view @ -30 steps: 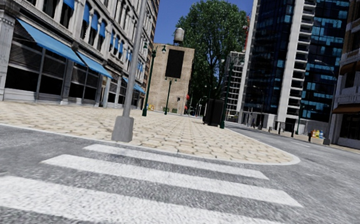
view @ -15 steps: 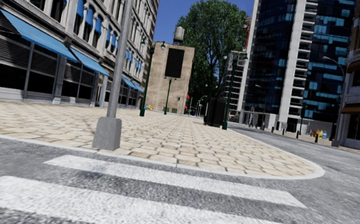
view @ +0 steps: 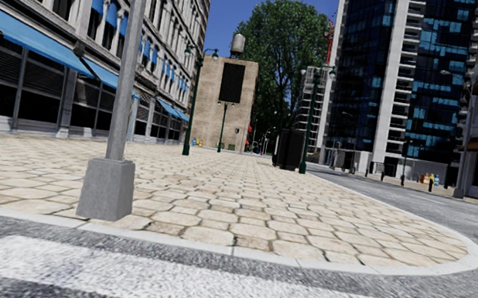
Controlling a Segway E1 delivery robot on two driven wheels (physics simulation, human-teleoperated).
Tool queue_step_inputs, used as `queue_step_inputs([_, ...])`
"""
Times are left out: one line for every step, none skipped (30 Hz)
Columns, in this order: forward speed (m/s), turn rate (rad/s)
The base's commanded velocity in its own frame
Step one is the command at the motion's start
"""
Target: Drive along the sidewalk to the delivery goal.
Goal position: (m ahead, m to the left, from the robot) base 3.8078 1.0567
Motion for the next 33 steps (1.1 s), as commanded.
queue_step_inputs([2.0,0.0])
queue_step_inputs([2.0,0.0])
queue_step_inputs([2.0,0.0])
queue_step_inputs([2.0,0.0])
queue_step_inputs([2.0,0.0])
queue_step_inputs([2.0,0.0])
queue_step_inputs([2.0,0.0])
queue_step_inputs([2.0,0.0])
queue_step_inputs([2.0,0.0])
queue_step_inputs([2.0,0.0])
queue_step_inputs([2.0,0.0])
queue_step_inputs([2.0,0.0])
queue_step_inputs([2.0,0.0])
queue_step_inputs([2.0,0.0])
queue_step_inputs([2.0,0.0])
queue_step_inputs([1.95,0.0])
queue_step_inputs([1.81,0.02])
queue_step_inputs([1.67,0.05])
queue_step_inputs([1.6,0.1])
queue_step_inputs([1.55,0.12])
queue_step_inputs([1.51,0.14])
queue_step_inputs([1.51,0.14])
queue_step_inputs([1.44,0.18])
queue_step_inputs([1.38,0.2])
queue_step_inputs([1.35,0.21])
queue_step_inputs([1.34,0.22])
queue_step_inputs([1.33,0.23])
queue_step_inputs([1.33,0.23])
queue_step_inputs([1.3,0.24])
queue_step_inputs([1.26,0.29])
queue_step_inputs([1.24,0.32])
queue_step_inputs([1.24,0.34])
queue_step_inputs([1.24,0.36])
